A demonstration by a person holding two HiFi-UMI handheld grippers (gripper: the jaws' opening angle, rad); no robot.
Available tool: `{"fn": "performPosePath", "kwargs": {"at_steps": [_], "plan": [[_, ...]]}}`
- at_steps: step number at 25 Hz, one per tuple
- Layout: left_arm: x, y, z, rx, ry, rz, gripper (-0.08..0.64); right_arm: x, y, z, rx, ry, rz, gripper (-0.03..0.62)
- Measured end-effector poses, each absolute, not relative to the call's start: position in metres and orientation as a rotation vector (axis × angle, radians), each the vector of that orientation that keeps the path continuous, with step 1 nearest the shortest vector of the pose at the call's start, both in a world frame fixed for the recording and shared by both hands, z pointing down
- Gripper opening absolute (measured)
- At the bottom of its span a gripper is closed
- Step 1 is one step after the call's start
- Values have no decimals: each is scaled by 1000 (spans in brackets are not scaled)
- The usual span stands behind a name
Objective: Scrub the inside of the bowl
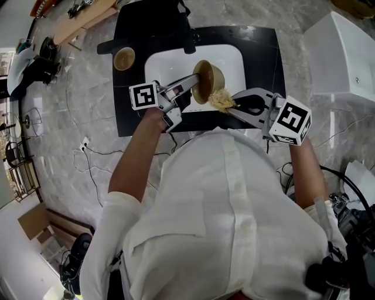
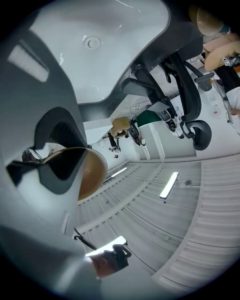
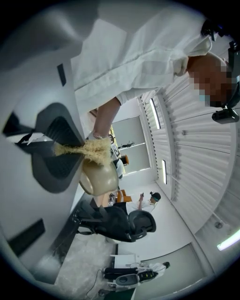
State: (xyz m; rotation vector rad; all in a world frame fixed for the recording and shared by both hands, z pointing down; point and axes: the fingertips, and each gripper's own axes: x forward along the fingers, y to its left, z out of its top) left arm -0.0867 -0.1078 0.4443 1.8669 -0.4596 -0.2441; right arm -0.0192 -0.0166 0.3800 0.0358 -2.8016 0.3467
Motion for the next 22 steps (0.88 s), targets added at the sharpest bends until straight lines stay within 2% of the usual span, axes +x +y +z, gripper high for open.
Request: {"fn": "performPosePath", "kwargs": {"at_steps": [9, 22], "plan": [[-64, -103, 404, 1932, -280, -347, 15, -34, -3, 421, -37, -2707, 335, 37], [-45, -71, 414, 2071, -174, -84, 15, -6, -53, 445, 189, -2584, 271, 37]]}}
